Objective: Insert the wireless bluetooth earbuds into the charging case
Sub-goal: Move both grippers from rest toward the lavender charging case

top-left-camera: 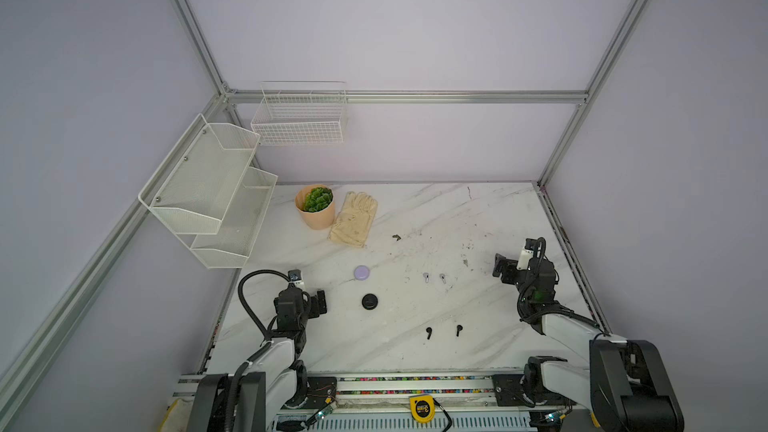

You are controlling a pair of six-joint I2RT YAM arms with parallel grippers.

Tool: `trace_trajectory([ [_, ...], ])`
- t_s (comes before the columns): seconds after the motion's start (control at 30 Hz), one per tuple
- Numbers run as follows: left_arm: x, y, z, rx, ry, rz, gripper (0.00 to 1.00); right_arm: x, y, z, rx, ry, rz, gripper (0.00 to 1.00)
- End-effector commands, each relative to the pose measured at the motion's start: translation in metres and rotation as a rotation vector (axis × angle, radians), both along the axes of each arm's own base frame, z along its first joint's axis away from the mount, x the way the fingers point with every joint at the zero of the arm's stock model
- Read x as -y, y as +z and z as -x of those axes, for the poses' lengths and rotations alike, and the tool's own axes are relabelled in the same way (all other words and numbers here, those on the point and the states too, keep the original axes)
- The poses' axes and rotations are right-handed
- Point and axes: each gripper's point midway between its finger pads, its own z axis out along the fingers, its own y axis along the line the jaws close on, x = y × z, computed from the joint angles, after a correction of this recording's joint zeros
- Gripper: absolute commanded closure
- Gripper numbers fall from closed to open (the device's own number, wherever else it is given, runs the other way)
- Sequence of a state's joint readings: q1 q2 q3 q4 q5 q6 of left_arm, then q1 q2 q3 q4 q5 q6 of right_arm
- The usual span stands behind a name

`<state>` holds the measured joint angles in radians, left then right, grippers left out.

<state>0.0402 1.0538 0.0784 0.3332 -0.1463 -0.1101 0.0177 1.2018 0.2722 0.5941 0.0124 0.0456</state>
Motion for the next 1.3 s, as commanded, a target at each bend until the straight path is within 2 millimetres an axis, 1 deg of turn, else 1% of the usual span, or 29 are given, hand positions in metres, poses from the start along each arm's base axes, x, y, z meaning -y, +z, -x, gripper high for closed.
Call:
trace_trajectory([
  [0.0, 0.001, 0.086, -0.131, 0.373, -0.013, -0.117, 0.0, -0.014, 0.034, -0.098, 0.344, 0.006, 0.1, 0.03],
  [0.9, 0.0, 0.085, -0.13, 0.374, -0.009, -0.12, 0.0, -0.013, 0.034, -0.097, 0.344, 0.003, 0.101, 0.03],
  [0.97, 0.001, 0.088, -0.131, 0.383, -0.018, -0.125, 0.0, -0.012, 0.035, -0.097, 0.347, 0.0, 0.102, 0.03],
  [1.0, 0.002, 0.09, -0.131, 0.38, -0.027, -0.128, 0.0, -0.009, 0.039, -0.096, 0.36, -0.021, 0.102, 0.03],
  [1.07, 0.003, 0.097, -0.133, 0.373, -0.03, -0.13, 0.0, -0.009, 0.054, -0.096, 0.36, -0.041, 0.111, 0.02],
  [1.13, 0.005, 0.103, -0.134, 0.348, -0.035, -0.12, 0.0, -0.008, 0.069, -0.102, 0.33, -0.063, 0.114, 0.03],
  [1.17, 0.006, 0.104, -0.133, 0.338, -0.04, -0.112, 0.0, -0.007, 0.073, -0.104, 0.319, -0.076, 0.116, 0.03],
  [1.23, 0.01, 0.108, -0.132, 0.348, -0.066, -0.109, 0.0, -0.011, 0.08, -0.109, 0.295, -0.081, 0.114, 0.03],
  [1.27, 0.012, 0.108, -0.131, 0.355, -0.073, -0.111, 0.0, -0.014, 0.081, -0.112, 0.283, -0.077, 0.109, 0.03],
])
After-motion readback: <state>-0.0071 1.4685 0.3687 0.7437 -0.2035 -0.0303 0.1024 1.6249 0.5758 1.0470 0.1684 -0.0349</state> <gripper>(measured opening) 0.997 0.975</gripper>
